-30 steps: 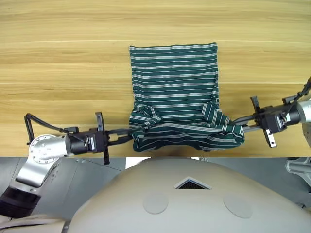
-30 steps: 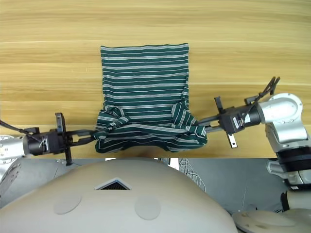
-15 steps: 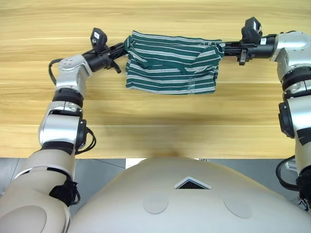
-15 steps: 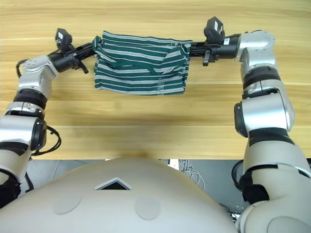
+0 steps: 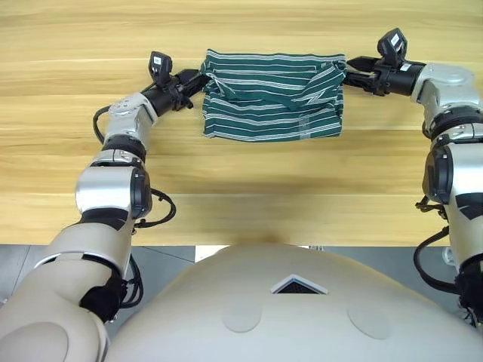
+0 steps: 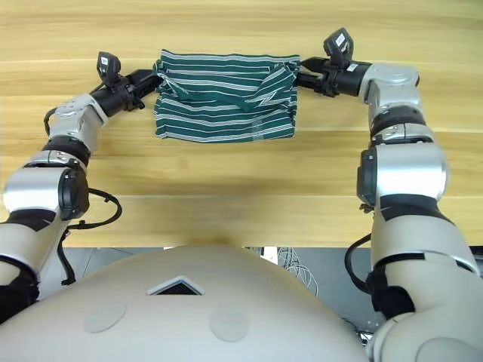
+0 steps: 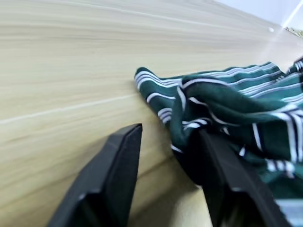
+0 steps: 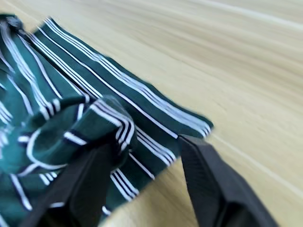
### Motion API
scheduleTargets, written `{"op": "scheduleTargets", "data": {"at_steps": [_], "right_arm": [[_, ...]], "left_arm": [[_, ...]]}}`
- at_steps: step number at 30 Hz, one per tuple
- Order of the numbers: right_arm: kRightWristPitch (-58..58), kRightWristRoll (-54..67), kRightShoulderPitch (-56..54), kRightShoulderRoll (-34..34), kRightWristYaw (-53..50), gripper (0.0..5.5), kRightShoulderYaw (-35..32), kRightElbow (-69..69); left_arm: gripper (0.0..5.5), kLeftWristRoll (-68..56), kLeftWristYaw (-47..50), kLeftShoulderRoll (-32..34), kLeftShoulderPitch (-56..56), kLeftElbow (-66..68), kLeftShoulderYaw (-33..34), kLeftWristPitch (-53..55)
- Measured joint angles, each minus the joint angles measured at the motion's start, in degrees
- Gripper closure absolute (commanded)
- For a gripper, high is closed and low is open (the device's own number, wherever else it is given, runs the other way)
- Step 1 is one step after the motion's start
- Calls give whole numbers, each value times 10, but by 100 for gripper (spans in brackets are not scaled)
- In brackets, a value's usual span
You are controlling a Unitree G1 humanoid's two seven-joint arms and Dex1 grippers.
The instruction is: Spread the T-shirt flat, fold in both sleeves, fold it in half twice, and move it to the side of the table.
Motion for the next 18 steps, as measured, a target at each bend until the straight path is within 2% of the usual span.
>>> {"op": "scheduleTargets", "data": {"at_steps": [2, 4, 8, 13, 18], "right_arm": [[-34, -1, 8, 0, -1, 205, -19, -2], [-88, 1, 20, -3, 2, 189, -46, -8], [-195, 6, 34, -32, 16, 189, -84, -48], [-320, 44, 110, -42, 93, 189, -108, -166], [-376, 0, 159, -29, 101, 189, -41, -304]], "left_arm": [[284, 11, 41, -9, -6, -2, 5, 2], [281, 16, 85, -17, -2, -11, 13, -4], [281, -15, 77, -15, 59, -79, 65, -15], [281, -9, 115, -23, 227, -338, 70, -52], [281, 44, 189, -57, 344, -569, 13, -39]]}}
